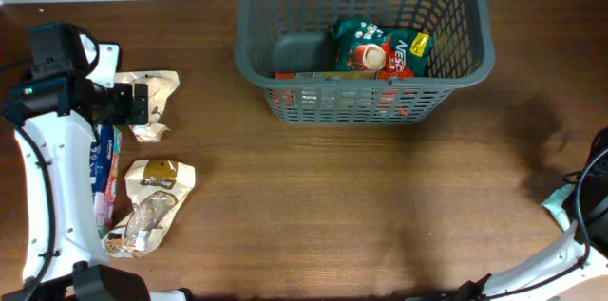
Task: Pack container
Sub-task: 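Grasp the light-blue wrapper with the right gripper and lift, then carry the light-blue wrapper into the basket and release it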
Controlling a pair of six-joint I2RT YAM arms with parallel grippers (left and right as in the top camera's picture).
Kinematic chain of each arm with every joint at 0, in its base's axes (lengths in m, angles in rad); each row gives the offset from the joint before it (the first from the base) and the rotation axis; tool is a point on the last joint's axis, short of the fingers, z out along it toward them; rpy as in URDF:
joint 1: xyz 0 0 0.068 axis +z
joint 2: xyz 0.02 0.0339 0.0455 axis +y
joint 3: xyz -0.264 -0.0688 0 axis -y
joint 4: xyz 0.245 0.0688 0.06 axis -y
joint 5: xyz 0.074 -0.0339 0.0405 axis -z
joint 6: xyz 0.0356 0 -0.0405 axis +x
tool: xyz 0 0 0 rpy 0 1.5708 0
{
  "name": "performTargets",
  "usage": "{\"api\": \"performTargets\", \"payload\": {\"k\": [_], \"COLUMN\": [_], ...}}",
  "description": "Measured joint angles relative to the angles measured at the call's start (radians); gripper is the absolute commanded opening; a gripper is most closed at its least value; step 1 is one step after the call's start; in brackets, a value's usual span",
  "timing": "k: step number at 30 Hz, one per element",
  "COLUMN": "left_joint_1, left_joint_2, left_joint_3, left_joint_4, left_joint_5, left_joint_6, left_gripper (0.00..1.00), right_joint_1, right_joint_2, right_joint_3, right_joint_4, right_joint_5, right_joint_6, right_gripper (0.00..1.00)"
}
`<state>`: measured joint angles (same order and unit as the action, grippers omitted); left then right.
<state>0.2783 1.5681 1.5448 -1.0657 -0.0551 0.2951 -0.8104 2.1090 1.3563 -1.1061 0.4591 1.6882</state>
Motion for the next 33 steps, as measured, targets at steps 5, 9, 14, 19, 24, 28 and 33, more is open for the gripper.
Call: {"api": "performTargets", "payload": {"k": [5, 9, 14, 19, 24, 28, 33], "left_joint_1": [0.000, 0.000, 0.000, 0.000, 0.000, 0.000, 0.000], "left_joint_2": [0.000, 0.000, 0.000, 0.000, 0.000, 0.001, 0.001], "left_joint_3": [0.000, 0.000, 0.000, 0.000, 0.000, 0.000, 0.000], "left_joint_4": [0.000, 0.000, 0.000, 0.001, 0.000, 0.001, 0.001], "left_joint_5": [0.000, 0.000, 0.000, 0.000, 0.000, 0.000, 0.001], "left_joint_6": [0.000, 0.000, 0.000, 0.000, 0.000, 0.000, 0.000], "left_gripper": [0.99, 0.99, 0.99, 0.99, 0.99, 0.99, 0.99], "right_joint_1": [0.000, 0.005, 0.028, 0.108, 0.208, 0.259, 0.322], "right_joint_2": [-0.012, -0.022, -0.019, 0.041, 0.102, 0.103, 0.103], "right_joint_3": [-0.016, -0.024, 0.052, 0.229, 0.436, 0.634, 0.885], "right_joint_4": [0.031, 0.096, 0.221, 0.278, 0.346, 0.392, 0.442], "right_joint_5": [0.004, 0.010, -0.108, -0.517, -0.863, -1.032, -1.247], "right_joint_6": [-0.080, -0.243, -0.521, -0.765, -0.918, -0.986, -1.178], "right_gripper": [0.03, 0.03, 0.03, 0.03, 0.04, 0.03, 0.03]}}
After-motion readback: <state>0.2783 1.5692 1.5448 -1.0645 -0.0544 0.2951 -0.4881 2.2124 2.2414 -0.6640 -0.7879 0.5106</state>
